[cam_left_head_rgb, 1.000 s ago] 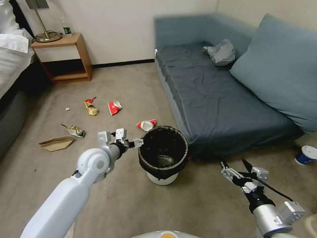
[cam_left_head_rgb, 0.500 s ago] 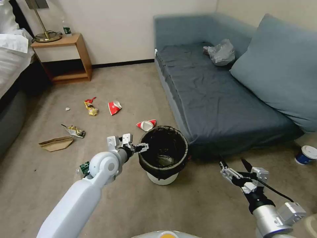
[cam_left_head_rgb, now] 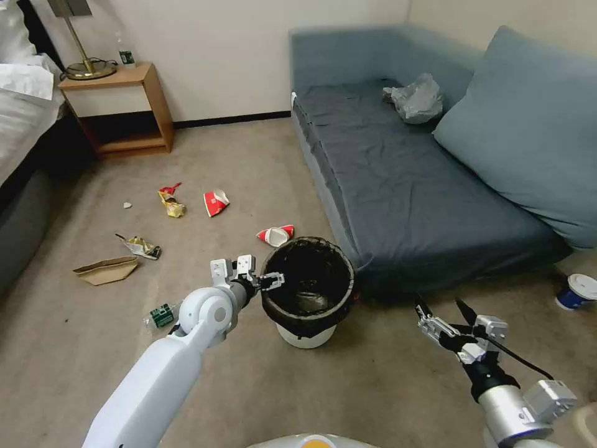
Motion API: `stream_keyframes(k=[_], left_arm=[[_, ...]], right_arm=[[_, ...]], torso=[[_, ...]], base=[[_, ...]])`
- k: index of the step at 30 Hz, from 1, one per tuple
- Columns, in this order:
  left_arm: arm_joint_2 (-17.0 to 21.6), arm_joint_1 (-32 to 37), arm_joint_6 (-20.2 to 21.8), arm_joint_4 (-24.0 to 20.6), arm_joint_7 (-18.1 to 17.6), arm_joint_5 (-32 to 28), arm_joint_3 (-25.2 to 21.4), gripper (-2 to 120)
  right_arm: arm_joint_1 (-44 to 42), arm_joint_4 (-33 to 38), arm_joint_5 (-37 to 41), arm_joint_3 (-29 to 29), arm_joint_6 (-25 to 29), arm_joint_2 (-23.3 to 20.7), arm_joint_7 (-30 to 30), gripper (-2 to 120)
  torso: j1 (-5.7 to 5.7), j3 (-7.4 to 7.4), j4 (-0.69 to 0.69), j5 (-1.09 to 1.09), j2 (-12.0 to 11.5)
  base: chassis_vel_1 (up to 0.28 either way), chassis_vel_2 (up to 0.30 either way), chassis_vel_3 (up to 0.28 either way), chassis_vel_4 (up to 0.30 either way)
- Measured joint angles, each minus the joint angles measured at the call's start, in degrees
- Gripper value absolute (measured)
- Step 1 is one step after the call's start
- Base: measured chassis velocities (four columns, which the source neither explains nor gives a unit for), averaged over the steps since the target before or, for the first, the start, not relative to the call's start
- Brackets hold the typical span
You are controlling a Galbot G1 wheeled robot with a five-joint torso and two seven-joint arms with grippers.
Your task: Pick up the trash can from the floor.
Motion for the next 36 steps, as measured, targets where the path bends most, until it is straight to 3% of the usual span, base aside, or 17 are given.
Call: stream_keyframes(k=[21,36], left_arm=[[-0.08,-0.43,-0.96,1.0,1.2,2.29,0.41,5],[1.49,2.14,-1.1,-2.64,1.38,2.94,-2.87,3]], right_arm=[[0.36,-0.53,0.98,0.42,-0.12,-0.23,-0.04,100],[-0.14,0.08,0.82,0.39,-0.12,-0.18,-0.38,100]], torso=[[0.0,0.0,-0.01,-0.01,0.0],[0.0,0.0,0.0,-0.01,0.0]], base=[[0.0,0.0,0.0,0.0],[0.0,0.0,0.0,0.0]])
